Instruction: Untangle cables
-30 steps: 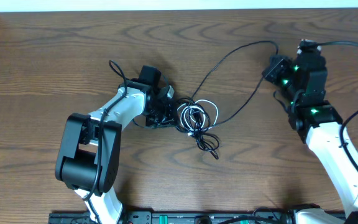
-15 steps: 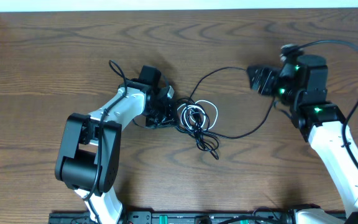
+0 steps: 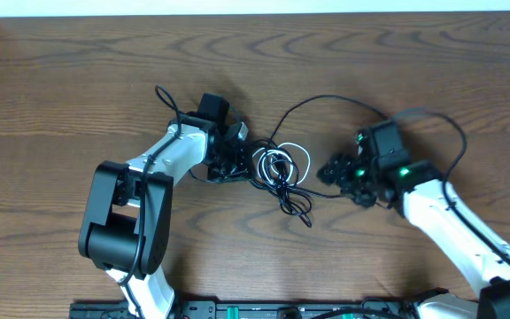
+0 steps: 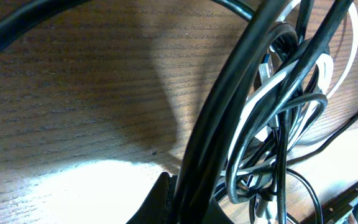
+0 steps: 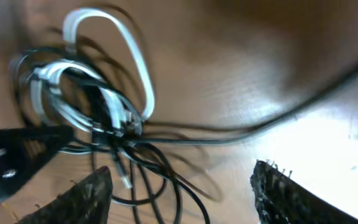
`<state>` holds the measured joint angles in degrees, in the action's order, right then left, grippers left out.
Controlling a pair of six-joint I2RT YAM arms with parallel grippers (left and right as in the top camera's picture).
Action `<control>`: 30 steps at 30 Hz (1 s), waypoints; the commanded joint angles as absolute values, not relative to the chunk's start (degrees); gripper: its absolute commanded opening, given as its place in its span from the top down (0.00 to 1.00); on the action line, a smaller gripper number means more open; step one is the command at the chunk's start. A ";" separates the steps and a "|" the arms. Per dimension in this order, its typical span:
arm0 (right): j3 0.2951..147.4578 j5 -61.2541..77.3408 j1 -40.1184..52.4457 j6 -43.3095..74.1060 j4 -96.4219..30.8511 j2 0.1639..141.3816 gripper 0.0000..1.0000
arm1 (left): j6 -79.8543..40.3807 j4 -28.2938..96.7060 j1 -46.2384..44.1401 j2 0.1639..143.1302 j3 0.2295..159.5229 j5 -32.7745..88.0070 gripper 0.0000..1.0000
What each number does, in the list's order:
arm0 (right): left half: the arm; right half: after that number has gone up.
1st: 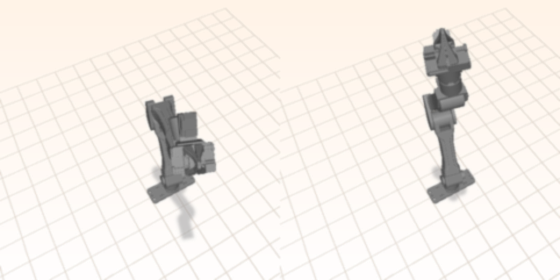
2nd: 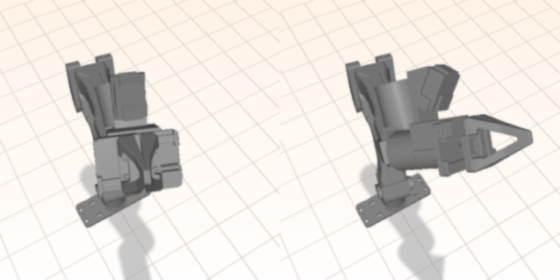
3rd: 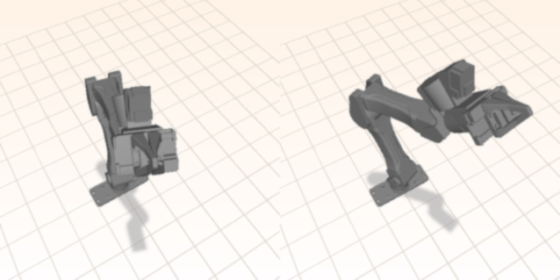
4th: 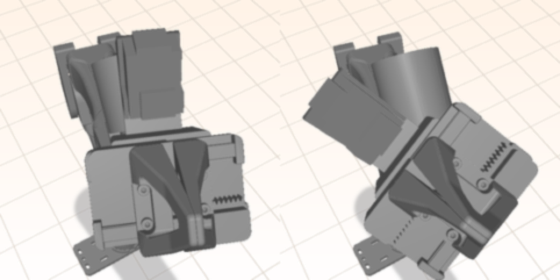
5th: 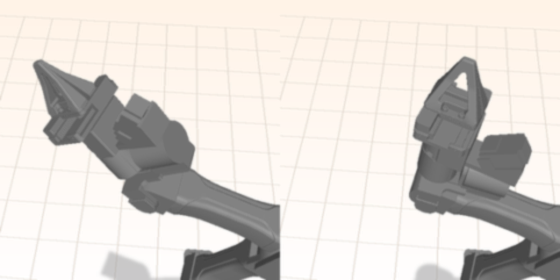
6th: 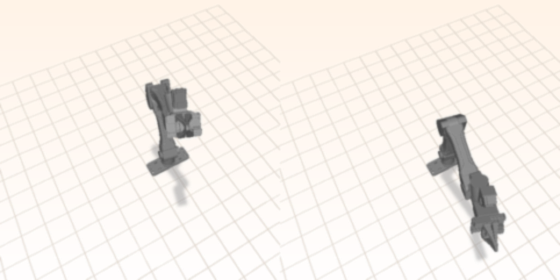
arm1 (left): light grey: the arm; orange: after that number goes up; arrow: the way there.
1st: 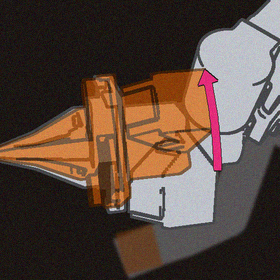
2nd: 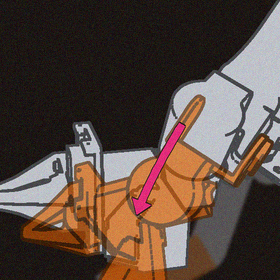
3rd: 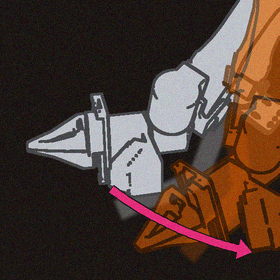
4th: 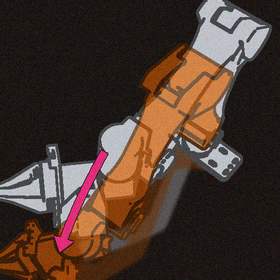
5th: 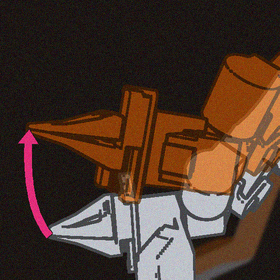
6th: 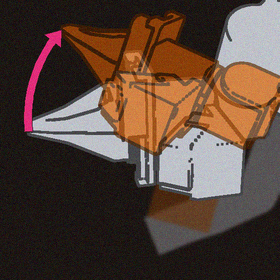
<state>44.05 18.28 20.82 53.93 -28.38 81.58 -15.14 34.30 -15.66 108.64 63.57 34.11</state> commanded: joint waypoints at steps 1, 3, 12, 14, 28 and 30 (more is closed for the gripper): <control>39.35 15.86 23.68 73.30 -24.14 82.19 0.38 | -14.44 34.65 -15.73 107.42 63.99 33.41 0.93; 37.36 14.55 25.10 79.15 -21.50 82.21 0.39 | -14.41 34.65 -15.73 107.42 63.99 33.41 0.93; 33.34 4.93 32.67 93.95 -16.47 82.74 0.41 | -14.41 34.65 -15.70 107.42 63.99 33.41 0.93; 33.34 2.09 33.89 95.02 -15.66 82.89 0.41 | -14.41 34.65 -15.73 107.42 63.99 33.43 0.93; 33.34 -2.90 35.35 95.81 -7.94 88.66 0.51 | -14.41 34.63 -15.70 107.42 63.99 34.00 0.93; 33.34 -2.87 35.35 96.51 -7.03 89.89 0.55 | -14.41 34.48 -15.73 107.42 63.99 34.00 0.93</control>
